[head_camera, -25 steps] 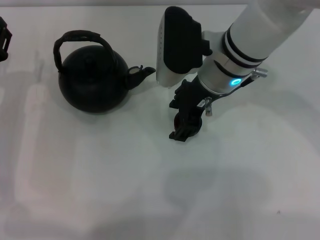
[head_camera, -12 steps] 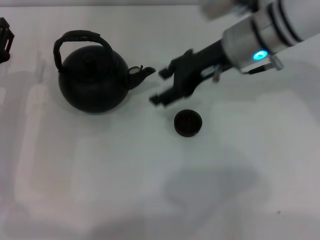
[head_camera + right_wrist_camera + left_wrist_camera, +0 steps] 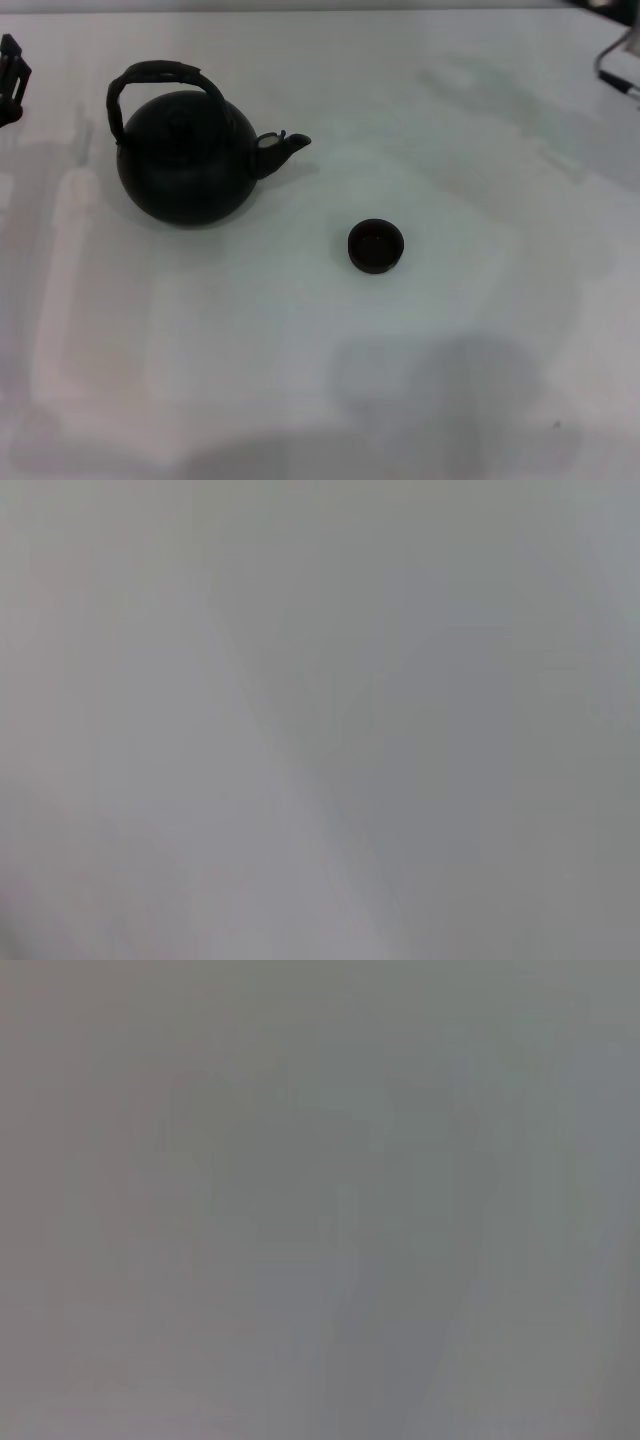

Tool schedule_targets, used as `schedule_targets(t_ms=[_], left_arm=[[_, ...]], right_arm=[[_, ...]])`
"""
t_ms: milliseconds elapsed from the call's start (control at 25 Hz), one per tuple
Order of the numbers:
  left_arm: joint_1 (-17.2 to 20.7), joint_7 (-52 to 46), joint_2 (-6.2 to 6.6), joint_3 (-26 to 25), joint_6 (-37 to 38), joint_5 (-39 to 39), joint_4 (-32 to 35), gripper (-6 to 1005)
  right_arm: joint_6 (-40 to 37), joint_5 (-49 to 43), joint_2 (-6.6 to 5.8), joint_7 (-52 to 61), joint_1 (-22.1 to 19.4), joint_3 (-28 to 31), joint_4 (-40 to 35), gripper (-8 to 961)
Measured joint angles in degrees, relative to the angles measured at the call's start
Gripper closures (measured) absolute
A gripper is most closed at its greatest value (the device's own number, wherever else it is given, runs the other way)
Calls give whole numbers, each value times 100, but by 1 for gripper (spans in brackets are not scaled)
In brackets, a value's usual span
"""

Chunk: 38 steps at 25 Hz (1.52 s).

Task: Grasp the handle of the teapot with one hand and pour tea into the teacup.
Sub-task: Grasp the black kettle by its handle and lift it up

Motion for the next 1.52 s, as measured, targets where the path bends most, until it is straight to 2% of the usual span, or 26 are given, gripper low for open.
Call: schedule_targets(t_ms=[240, 280, 320, 400, 520, 1080, 1240, 1320, 1520], left_arm=[[-27, 7, 14, 0, 3, -1, 33, 259], [-21, 7, 14, 0, 24, 4, 52, 259], [-3, 7, 16, 3, 65, 12, 71, 259], [12, 7, 16, 6, 92, 26, 76, 259], [89, 2, 17, 42, 151, 77, 79, 259], [561, -47, -14, 479, 658, 162, -49, 260], [558, -94, -1, 778, 673, 167, -61, 260], [539, -211, 13, 1265, 676, 180, -29, 260], [591, -249, 5, 1346, 736, 244, -45, 259]], right_arm=[[167, 2250, 53, -3444, -271, 115, 1093, 121], [176, 2663, 57, -4194, -254, 118, 1316, 121], [237, 3255, 65, -5425, -198, 119, 1668, 121], [378, 3679, 70, -6346, -146, 127, 1883, 121], [644, 4035, 72, -6975, -91, 134, 2012, 121], [1461, 5055, 37, -7356, 62, 145, 2054, 121], [1532, 5097, 33, -7359, 48, 146, 2060, 122], [1588, 5102, 22, -7355, 41, 146, 2042, 122], [1697, 5138, -8, -7347, 36, 146, 1988, 122]])
